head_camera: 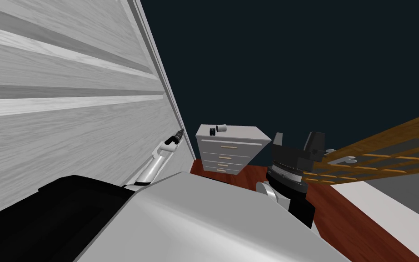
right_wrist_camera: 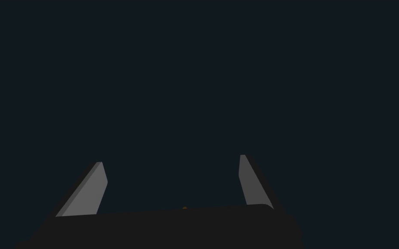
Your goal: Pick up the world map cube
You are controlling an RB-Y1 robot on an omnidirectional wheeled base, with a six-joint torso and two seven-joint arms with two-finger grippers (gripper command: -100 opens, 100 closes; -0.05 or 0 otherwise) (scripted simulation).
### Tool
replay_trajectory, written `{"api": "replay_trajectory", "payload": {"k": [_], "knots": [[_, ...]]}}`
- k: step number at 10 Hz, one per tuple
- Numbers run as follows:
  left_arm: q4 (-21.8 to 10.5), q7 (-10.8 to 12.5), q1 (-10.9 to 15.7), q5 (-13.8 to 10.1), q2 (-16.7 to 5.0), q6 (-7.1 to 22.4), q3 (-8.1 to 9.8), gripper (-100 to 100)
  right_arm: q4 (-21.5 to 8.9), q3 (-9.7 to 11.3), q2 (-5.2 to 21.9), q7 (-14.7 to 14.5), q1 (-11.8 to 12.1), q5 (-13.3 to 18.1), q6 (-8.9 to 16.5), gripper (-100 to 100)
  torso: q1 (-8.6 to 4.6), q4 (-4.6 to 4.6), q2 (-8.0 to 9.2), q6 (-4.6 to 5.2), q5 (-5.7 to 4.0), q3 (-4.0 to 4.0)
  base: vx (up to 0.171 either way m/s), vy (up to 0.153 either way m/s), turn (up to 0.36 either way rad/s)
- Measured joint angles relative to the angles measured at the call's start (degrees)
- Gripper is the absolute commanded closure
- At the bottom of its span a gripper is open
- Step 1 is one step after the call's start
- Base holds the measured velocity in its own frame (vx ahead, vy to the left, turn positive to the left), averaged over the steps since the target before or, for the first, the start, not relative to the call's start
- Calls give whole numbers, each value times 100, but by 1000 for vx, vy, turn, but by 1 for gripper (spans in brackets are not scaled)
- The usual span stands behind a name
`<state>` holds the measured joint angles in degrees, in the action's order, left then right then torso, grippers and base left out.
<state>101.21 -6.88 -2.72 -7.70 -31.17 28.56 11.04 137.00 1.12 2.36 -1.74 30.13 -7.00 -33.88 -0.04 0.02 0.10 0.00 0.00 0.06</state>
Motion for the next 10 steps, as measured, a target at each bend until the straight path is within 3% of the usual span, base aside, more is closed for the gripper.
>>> {"api": "replay_trajectory", "payload": {"k": [4, 8, 10], "knots": [[-233, -76, 234, -81, -272, 624, 81, -100, 0, 0, 0, 0, 0, 0, 0, 0, -1, -1, -5, 1, 0, -3, -20, -13, 20], [-714, -192, 678, -227, -681, 1198, 160, -100, 0, 0, 0, 0, 0, 0, 0, 0, -5, -1, -6, 0, -2, -3, -18, -20, 13], [-834, -226, 804, -230, -754, 1499, 178, -100, 0, 0, 0, 0, 0, 0, 0, 0, -2, -3, -5, -5, 0, -4, -14, -29, -11]]}}
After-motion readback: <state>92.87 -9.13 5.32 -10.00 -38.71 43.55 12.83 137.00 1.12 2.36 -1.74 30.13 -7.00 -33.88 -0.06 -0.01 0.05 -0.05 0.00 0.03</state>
